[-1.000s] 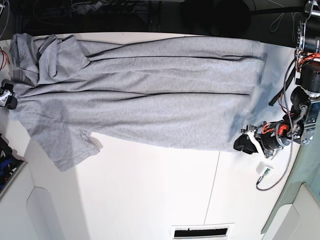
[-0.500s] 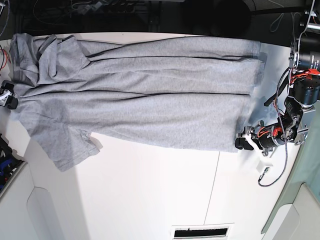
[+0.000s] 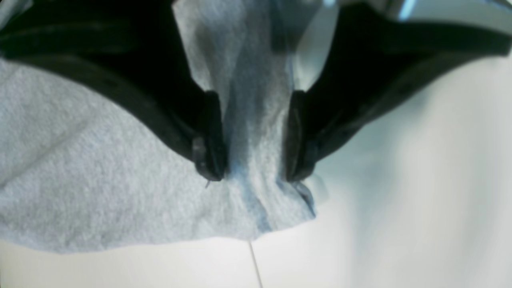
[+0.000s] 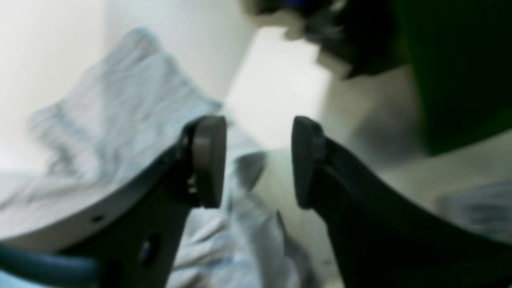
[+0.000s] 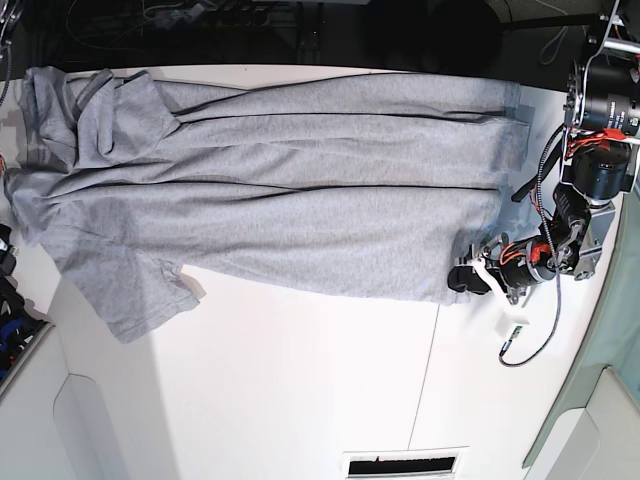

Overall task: Layout the t-shirt on the table in an organized manner, then fold the t-shirt properly
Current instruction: 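Lift the shirt side with both grippers and fold it lengthwise over the body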

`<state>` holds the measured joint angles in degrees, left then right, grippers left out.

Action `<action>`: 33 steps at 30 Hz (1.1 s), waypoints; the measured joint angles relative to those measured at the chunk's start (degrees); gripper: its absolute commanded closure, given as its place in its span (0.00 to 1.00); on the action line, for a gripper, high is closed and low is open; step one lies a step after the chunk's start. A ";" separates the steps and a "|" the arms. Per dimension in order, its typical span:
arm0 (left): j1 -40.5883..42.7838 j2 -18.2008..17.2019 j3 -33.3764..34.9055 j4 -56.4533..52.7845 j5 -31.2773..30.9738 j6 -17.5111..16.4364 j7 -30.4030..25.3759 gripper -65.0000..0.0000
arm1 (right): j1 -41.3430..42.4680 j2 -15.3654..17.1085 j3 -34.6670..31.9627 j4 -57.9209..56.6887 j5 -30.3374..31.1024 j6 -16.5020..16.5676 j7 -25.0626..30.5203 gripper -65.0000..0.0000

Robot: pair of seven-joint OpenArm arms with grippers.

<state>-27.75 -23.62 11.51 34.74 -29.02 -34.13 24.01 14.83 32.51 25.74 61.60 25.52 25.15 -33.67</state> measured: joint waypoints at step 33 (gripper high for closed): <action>1.07 -0.02 -0.22 0.24 -0.57 -0.85 1.03 0.56 | 15.65 -7.32 -16.06 -35.56 -14.88 5.09 22.73 0.59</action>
<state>-26.68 -23.64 11.29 34.98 -29.58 -34.98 25.04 30.48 25.19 9.67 26.04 10.63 30.24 -10.94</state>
